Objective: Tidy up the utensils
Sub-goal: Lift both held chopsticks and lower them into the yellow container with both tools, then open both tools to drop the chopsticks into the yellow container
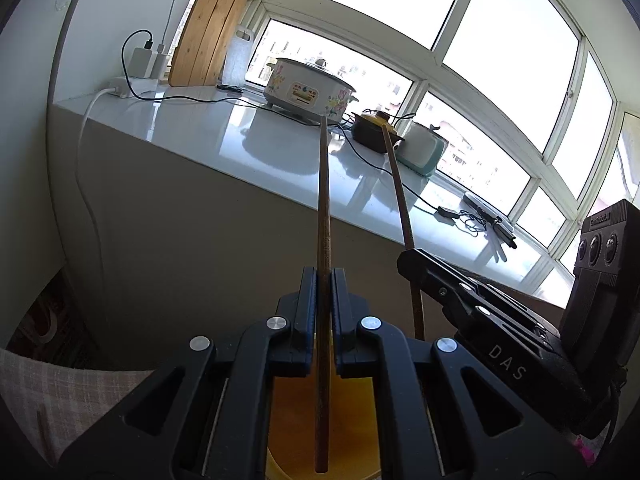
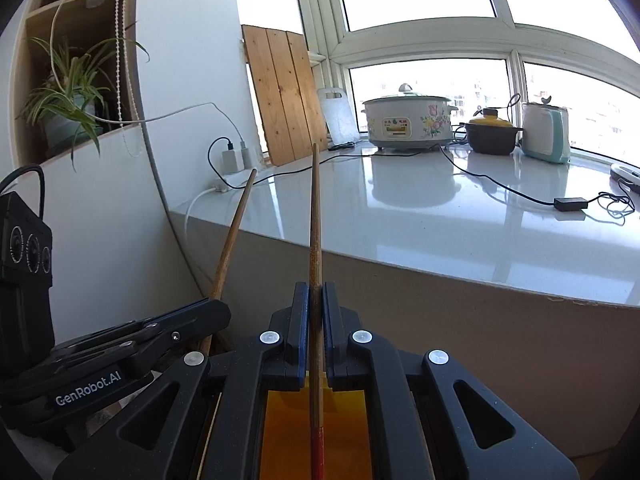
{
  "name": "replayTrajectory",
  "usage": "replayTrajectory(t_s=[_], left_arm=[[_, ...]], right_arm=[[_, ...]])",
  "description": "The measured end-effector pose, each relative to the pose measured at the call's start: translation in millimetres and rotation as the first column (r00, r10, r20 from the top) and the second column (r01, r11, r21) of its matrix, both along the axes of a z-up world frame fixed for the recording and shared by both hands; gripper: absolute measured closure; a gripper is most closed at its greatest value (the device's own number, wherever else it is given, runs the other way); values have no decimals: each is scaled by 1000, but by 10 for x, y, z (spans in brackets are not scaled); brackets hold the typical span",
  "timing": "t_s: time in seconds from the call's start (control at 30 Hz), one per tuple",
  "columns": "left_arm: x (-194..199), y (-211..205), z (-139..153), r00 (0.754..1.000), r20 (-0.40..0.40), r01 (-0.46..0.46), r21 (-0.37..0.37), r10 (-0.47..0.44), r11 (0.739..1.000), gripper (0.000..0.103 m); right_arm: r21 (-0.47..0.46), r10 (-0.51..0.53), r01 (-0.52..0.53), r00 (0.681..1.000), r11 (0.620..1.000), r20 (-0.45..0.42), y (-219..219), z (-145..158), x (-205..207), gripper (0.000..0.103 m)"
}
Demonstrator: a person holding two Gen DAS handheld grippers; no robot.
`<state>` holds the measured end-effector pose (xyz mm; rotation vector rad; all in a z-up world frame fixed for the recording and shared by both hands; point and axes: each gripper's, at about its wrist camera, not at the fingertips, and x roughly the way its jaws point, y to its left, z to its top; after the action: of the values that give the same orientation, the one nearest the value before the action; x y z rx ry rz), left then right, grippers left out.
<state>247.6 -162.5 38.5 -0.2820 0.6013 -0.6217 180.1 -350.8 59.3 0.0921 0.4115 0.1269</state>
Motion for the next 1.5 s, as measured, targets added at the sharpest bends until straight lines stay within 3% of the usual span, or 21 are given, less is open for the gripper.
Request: replayTrajectory(t_s=[0.33, 0.6, 0.97, 1.03, 1.1, 1.13, 1.2, 1.5], left_arm=[[-73, -5, -72, 1000, 2, 12, 16, -12, 1000, 98], [-236, 72, -61, 1000, 6, 30, 13, -30, 999, 98], [-476, 94, -82, 999, 15, 48, 63, -49, 997, 98], [-529, 127, -96, 998, 10, 59, 66, -60, 996, 92], [-605, 185, -109, 998, 5, 63, 67, -64, 996, 80], [-655, 223, -112, 998, 9, 66, 64, -66, 996, 79], [-769, 295, -106, 998, 27, 59, 76, -61, 995, 79], [-1246, 731, -31, 997, 79, 11, 103, -19, 995, 79]], right_arm=[[-10, -1, 0, 1000, 1000, -21, -47, -121, -6, 98], [38, -3, 5, 999, 999, -46, -134, -162, -116, 98], [17, 12, -11, 998, 1000, -60, -23, -156, -326, 98], [24, 10, -8, 997, 1000, -83, -28, -168, -352, 97], [32, 17, -14, 994, 999, -105, -33, -189, -405, 88], [29, 16, -13, 994, 999, -111, -27, -195, -440, 83], [27, 23, -20, 994, 999, -106, -7, -201, -542, 62], [-1, 80, -80, 992, 997, -95, 219, -225, -950, 62]])
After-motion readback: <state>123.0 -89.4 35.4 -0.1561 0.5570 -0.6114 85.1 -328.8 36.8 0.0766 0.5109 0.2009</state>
